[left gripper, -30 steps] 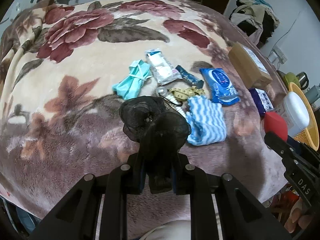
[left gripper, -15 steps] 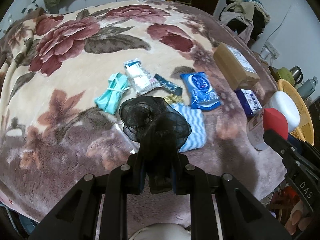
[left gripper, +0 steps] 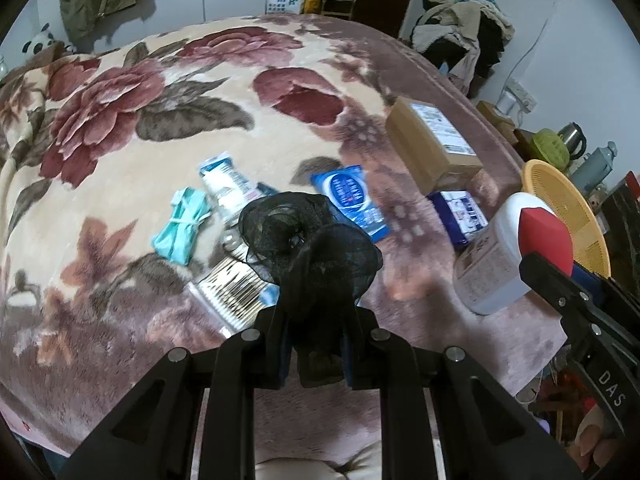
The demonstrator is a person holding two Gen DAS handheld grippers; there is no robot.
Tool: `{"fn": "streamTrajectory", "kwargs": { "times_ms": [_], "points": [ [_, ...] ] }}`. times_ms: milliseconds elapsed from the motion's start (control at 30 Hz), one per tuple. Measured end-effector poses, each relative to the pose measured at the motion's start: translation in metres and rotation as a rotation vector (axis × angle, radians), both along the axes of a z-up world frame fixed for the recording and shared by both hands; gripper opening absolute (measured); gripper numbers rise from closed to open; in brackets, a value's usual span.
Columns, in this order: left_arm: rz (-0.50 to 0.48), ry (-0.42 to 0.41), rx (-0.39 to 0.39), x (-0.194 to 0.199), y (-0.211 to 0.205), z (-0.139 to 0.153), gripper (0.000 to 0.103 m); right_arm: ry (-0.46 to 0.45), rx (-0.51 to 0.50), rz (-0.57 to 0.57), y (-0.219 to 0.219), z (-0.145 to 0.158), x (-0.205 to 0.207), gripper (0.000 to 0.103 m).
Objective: Organize soft objects
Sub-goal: 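Carry the red sponge with the right gripper while the left gripper carries the black puff to the yellow basket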
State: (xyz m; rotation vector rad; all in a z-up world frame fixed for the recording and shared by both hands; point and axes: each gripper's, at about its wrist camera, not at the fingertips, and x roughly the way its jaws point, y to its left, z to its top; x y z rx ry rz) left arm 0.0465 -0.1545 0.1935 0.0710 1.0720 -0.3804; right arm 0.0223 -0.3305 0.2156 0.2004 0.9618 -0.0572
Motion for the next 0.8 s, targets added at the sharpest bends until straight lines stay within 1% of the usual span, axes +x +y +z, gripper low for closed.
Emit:
{"fn": "streamTrajectory", "kwargs": {
  "times_ms": [333, 800],
  "points": [
    [-0.079, -0.021, -0.021, -0.001, -0.049, 0.018, 0.019, -0.041, -0.016, -0.058, -0.039, 0.021, -0.005, 0.034],
    [-0.198, -0.037, -0.05, -0.008, -0.13, 0.039, 0.019, -0.07, -0.033, -0.158, -0.096, 0.035, -0.017, 0.034]
  ]
}}
